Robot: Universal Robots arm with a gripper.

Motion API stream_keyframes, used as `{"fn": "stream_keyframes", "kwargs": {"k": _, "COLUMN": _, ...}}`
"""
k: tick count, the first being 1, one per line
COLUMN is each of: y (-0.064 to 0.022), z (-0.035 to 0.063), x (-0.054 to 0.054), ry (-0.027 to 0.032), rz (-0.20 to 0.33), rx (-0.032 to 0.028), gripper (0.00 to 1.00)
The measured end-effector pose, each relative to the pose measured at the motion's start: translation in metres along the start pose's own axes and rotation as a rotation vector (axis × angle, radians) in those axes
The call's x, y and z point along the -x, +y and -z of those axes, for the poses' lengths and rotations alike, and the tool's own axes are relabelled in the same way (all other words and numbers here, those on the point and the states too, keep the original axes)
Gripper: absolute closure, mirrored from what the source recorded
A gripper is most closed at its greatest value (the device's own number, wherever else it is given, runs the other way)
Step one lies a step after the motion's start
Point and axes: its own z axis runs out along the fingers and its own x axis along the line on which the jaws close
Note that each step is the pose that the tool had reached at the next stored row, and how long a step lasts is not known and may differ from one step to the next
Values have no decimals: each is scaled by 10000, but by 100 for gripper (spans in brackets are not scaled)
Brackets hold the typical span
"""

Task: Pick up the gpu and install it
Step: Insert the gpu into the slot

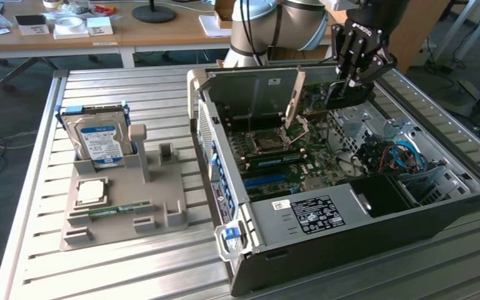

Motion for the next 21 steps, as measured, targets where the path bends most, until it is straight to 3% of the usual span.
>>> {"fn": "stream_keyframes", "kwargs": {"k": 21, "y": 6, "z": -77, "x": 1, "ry": -1, "rz": 0, "rx": -13, "gripper": 73}}
